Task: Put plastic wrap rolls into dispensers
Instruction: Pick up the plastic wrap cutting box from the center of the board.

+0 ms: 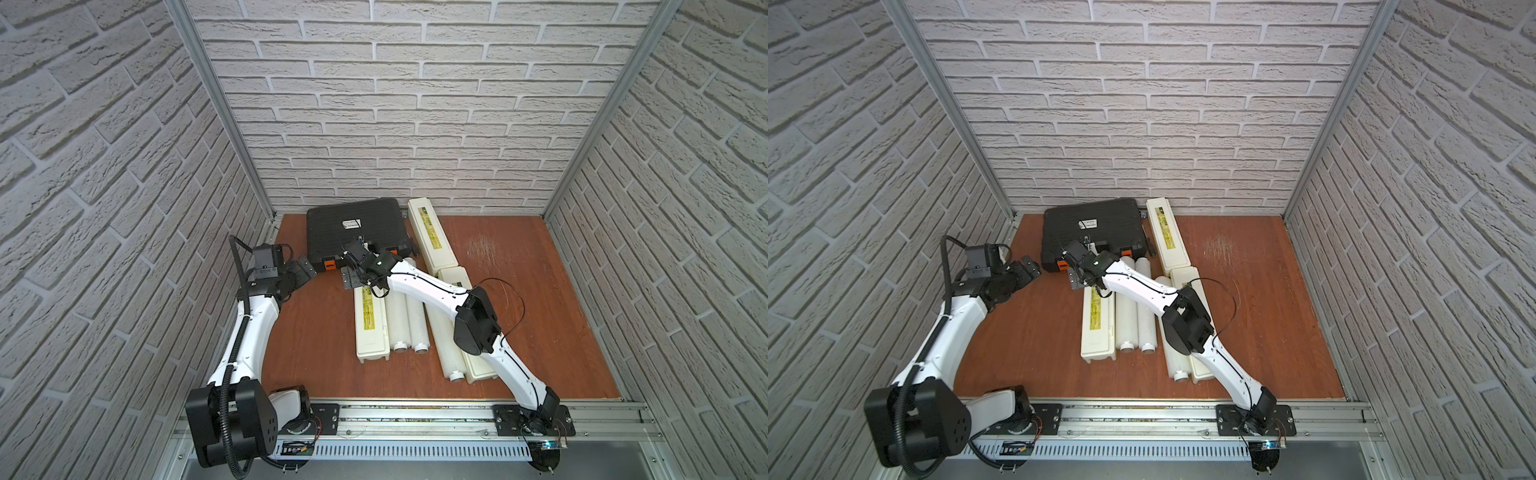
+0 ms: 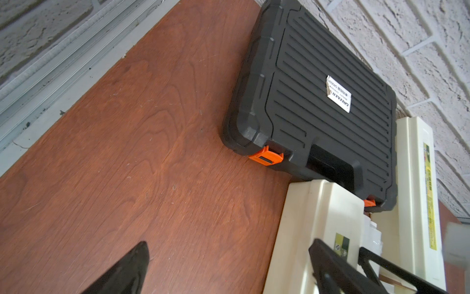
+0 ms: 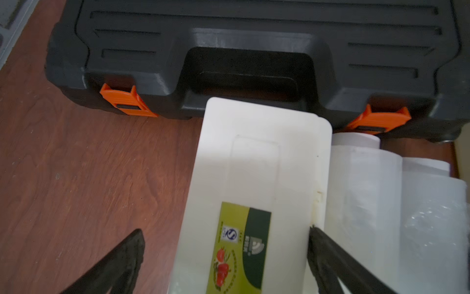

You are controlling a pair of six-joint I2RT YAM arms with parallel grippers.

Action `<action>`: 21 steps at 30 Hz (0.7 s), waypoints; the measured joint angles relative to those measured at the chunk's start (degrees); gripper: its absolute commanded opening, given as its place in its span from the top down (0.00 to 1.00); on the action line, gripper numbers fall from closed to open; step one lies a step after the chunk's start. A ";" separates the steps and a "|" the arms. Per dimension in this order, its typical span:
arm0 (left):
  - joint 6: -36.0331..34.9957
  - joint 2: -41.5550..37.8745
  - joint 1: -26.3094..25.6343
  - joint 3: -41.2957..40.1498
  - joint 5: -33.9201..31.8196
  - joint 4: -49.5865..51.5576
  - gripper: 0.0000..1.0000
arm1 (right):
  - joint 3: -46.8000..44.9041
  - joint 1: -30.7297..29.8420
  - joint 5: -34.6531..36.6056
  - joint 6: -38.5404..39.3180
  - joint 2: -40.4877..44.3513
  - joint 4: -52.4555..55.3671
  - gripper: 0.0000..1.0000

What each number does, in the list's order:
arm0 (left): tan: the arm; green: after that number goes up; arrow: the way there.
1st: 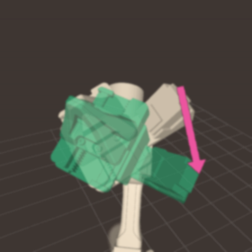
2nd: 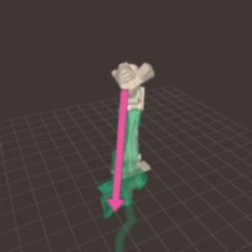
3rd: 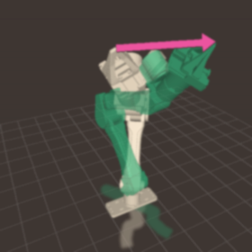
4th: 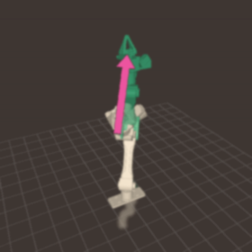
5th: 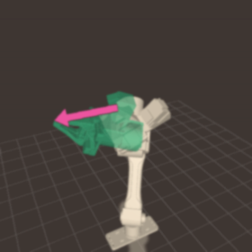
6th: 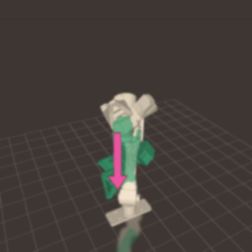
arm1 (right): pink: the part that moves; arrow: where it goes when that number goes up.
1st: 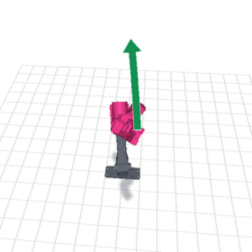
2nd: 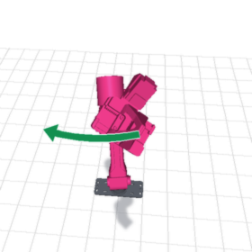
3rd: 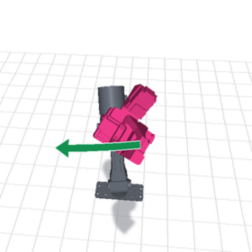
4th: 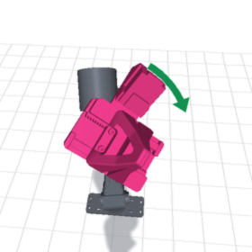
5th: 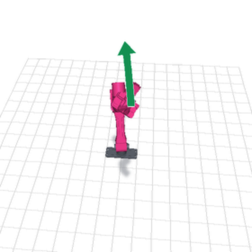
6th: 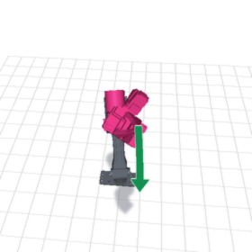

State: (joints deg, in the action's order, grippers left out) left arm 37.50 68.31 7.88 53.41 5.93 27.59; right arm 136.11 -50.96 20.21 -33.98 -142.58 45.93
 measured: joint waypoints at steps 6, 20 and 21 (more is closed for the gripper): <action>-0.28 0.17 0.11 0.00 -0.13 0.68 0.02 | 2.45 0.02 1.25 0.04 -1.44 1.14 0.00; -0.37 1.01 0.13 0.00 -0.98 0.79 0.02 | -1.44 -0.35 5.51 1.44 0.09 0.09 0.00; -0.37 1.16 0.13 0.00 -1.01 0.79 0.02 | -1.44 -0.35 5.51 1.42 0.09 0.11 0.00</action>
State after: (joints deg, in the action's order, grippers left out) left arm 37.12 69.47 8.01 53.41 4.93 28.38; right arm 134.67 -51.31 25.71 -32.56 -142.50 46.04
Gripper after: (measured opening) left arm 0.983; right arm 0.995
